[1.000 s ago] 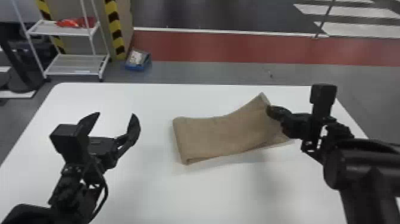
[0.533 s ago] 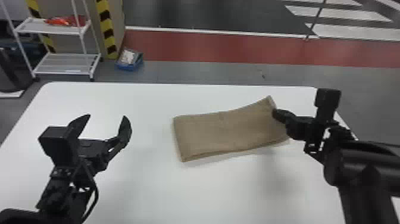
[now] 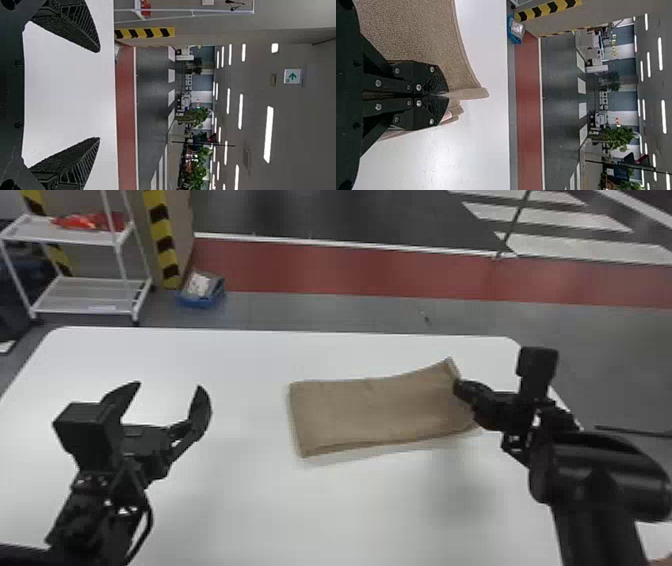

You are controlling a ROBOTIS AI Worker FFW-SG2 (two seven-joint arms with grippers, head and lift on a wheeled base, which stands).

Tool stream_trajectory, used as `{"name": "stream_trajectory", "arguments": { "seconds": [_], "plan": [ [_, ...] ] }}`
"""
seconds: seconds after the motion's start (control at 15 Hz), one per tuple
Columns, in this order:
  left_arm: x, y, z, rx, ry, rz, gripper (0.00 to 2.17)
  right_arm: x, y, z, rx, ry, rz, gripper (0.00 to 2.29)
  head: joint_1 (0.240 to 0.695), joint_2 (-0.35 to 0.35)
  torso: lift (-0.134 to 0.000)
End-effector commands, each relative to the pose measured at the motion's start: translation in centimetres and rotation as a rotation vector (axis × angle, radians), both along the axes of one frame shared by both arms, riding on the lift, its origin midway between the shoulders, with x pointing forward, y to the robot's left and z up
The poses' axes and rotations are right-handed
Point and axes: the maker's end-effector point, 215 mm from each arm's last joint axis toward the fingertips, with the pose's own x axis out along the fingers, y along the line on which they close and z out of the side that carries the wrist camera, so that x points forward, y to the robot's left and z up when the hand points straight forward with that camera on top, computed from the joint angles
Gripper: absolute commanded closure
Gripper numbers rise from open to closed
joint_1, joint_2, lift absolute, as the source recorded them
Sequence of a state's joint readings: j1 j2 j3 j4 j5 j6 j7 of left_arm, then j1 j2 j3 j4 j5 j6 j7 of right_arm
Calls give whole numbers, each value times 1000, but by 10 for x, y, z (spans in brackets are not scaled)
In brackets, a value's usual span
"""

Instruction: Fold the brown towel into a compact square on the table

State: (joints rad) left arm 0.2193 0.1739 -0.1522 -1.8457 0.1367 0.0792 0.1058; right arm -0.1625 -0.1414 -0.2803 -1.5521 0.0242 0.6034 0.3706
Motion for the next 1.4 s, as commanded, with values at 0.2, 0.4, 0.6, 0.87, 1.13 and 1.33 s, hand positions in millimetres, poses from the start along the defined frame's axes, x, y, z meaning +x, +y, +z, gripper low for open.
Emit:
{"name": "stream_trajectory", "arguments": {
  "seconds": [0.2,0.4,0.6,0.87,1.13,1.33],
  "plan": [
    [2,4,3,-1,-5,4,80,-5,-34,12,-60,-51,-72,19,695,-185,-123],
    [2,5,3,4,-6,3,80,-8,-42,12,-59,-48,-86,76,695,-204,-123],
    [2,3,3,2,-6,0,80,-13,-48,8,-49,-37,-94,184,695,-210,-123],
    [1,-2,2,5,-3,-9,80,-14,-51,-2,-29,-7,-91,194,695,-221,-123],
    [1,-3,1,7,-2,-13,80,-1,-43,-20,82,51,-29,194,695,-220,-123],
    [-1,-2,-3,7,3,-11,80,7,-41,-32,138,92,-11,194,695,-212,-123]
  ]
}}
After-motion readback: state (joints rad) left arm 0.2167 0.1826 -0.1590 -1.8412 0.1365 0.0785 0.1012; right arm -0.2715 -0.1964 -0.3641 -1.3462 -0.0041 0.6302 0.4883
